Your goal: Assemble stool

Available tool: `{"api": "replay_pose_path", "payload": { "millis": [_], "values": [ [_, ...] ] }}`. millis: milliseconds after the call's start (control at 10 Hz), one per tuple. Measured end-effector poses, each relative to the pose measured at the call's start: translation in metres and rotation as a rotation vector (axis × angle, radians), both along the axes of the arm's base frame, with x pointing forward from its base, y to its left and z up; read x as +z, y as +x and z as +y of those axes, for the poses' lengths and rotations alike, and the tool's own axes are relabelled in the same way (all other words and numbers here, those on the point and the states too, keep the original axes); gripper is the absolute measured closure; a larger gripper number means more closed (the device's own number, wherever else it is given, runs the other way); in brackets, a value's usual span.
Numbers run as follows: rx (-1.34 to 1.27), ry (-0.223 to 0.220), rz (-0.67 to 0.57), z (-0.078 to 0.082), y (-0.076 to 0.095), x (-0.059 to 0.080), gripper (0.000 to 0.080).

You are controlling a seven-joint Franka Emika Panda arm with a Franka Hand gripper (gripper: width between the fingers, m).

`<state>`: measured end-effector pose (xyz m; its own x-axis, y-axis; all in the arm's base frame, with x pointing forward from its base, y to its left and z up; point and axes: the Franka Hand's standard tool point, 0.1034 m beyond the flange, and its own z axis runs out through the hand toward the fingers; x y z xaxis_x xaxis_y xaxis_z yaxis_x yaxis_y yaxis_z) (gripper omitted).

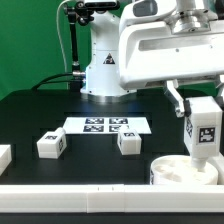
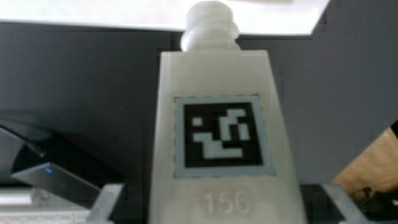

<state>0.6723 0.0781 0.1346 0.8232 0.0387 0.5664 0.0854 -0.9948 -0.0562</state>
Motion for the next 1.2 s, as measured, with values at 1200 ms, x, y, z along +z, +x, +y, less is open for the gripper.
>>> {"api": "replay_pose_path", "payload": {
  "millis": [1200],
  "values": [
    [0.013, -0.015, -0.069, 0.011, -0.025, -0.026, 0.0461]
  ]
}}
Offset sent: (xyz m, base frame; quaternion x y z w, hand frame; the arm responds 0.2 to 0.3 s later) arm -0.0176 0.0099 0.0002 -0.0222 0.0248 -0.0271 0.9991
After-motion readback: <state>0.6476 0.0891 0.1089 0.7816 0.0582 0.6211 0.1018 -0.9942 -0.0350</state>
